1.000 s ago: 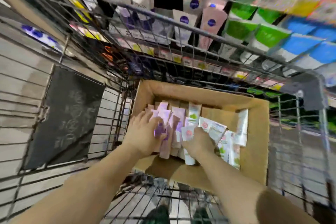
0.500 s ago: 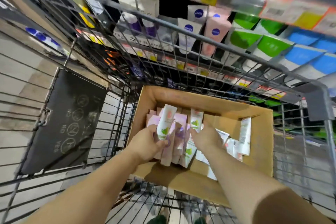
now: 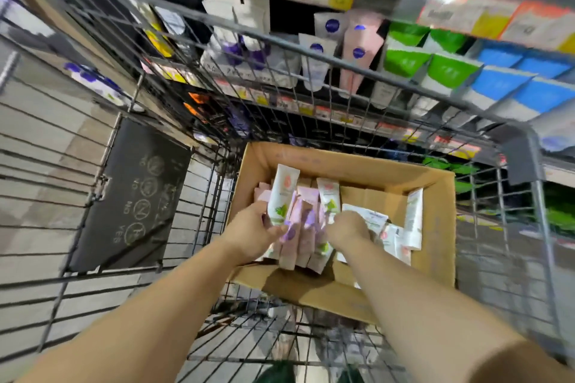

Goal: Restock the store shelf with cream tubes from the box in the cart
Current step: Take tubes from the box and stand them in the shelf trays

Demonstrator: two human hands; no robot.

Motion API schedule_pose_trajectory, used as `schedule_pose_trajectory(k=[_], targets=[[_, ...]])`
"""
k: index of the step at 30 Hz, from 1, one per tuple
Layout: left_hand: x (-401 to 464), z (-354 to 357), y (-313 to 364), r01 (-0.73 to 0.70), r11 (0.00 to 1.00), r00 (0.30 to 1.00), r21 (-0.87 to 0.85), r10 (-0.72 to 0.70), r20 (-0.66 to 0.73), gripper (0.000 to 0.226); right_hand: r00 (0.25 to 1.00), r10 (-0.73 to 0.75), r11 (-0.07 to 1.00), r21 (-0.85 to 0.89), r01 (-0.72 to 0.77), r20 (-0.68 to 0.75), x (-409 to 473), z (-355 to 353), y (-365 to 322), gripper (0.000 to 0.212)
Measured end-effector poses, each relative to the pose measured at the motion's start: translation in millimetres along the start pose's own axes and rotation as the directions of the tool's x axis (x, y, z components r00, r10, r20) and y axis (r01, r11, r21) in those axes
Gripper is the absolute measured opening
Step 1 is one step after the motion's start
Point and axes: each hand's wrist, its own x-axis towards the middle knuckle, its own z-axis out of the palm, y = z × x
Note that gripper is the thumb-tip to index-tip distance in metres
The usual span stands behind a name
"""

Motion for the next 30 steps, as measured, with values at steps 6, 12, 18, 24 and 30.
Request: schedule_pose_trajectory(k=[6,12,18,24,30], targets=[[-8.2,-7.7,15.2,-0.057,0.995,0.997,0.078,0.060,-0.040,0.017,0.989,-0.061,0.998,0.020,0.064,-0.135,10.9,-12.0,4.0,0.021],[12.1,-7.9,-6.4,0.023,1.000,0.996,0.016,-0.021,-0.091,0.022,0.983,-0.015,0.995,-0.103,-0.004,-0.182,41.6,18.1,-3.5,0.042],[12.5,1.4,-8.8,0.037,0.998,0.992,-0.053,-0.043,-0.115,0.026,0.992,0.011,0.994,0.113,0.004,-0.130,31.9,11.5,-3.0,0.053],[-24.0,-6.5,36.0,0.000,0.994,0.998,-0.107,-0.007,-0.064,0.029,0.986,-0.156,0.856,0.489,0.167,-0.064,-48.5,-40.2,-4.6,0.043],[-88.7,-19.5,154.3,-0.195,0.946,0.971,-0.260,0.223,0.083,0.017,0.955,-0.282,0.538,0.809,0.238,-0.094,-152.5,-166.9,12.1,0.026]])
